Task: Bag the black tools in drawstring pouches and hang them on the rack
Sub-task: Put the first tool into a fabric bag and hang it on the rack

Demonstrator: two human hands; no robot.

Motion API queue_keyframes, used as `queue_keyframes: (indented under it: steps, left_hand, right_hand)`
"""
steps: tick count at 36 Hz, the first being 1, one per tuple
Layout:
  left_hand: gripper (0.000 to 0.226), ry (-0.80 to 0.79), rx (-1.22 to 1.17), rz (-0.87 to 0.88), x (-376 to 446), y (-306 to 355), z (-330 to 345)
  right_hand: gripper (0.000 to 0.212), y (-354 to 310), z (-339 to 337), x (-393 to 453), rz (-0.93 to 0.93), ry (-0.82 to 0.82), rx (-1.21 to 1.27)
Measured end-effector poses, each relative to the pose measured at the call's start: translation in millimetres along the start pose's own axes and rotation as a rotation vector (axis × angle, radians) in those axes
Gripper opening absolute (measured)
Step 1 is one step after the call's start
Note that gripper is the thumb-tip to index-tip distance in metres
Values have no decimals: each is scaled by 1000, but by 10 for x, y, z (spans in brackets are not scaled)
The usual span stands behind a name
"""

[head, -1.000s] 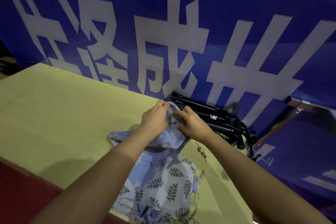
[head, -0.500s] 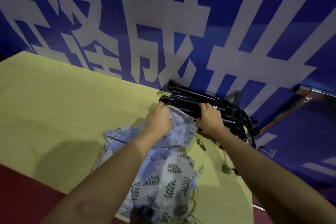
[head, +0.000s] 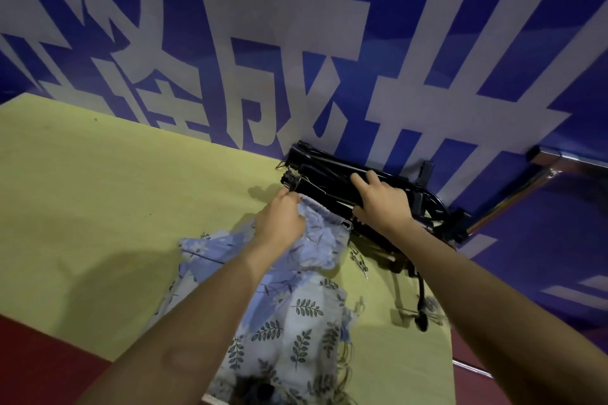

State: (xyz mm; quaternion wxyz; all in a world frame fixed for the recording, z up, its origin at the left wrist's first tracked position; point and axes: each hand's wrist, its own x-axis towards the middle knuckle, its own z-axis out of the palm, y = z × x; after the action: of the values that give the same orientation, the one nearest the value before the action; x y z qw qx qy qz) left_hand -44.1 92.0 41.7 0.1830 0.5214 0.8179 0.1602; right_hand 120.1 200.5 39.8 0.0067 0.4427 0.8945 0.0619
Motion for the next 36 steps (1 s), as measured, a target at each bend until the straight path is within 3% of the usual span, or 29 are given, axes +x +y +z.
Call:
queue_keyframes:
  steps: [6, 13, 20, 36]
  left_hand:
    - [44, 4, -63, -3, -73, 34, -48]
    - [65, -34, -186, 33, -209, -25, -105]
    - [70, -97, -211, 17, -285, -53, -151]
    - [82, -201, -124, 134, -424, -46, -302]
  right_hand:
    - [59, 91, -234, -184, 46, 36, 148]
    - [62, 245, -364, -604, 15, 24, 132]
    - [51, 279, -385, -949, -20, 41, 207]
    - [57, 132, -231, -1137, -127, -43, -55]
